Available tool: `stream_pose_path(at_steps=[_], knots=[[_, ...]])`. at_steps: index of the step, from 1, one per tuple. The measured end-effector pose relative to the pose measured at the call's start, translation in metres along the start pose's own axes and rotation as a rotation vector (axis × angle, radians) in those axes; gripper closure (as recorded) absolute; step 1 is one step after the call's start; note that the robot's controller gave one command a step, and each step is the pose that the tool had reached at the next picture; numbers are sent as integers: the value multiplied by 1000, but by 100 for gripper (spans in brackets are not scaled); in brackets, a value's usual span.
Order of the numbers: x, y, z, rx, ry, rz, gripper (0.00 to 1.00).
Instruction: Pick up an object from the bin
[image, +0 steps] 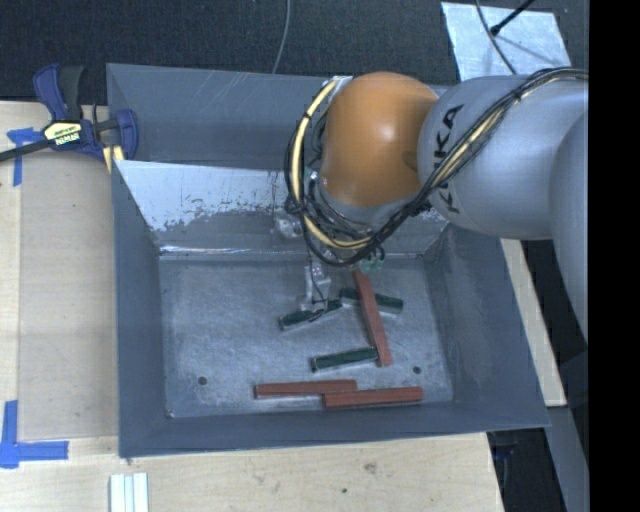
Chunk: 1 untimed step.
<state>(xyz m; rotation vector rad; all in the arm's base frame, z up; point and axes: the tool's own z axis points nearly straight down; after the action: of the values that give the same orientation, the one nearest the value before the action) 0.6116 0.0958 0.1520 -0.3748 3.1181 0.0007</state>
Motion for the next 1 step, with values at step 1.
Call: stream_pose_path(at_steps=[1], knots=[[11, -53, 14, 3, 1, 43, 0]])
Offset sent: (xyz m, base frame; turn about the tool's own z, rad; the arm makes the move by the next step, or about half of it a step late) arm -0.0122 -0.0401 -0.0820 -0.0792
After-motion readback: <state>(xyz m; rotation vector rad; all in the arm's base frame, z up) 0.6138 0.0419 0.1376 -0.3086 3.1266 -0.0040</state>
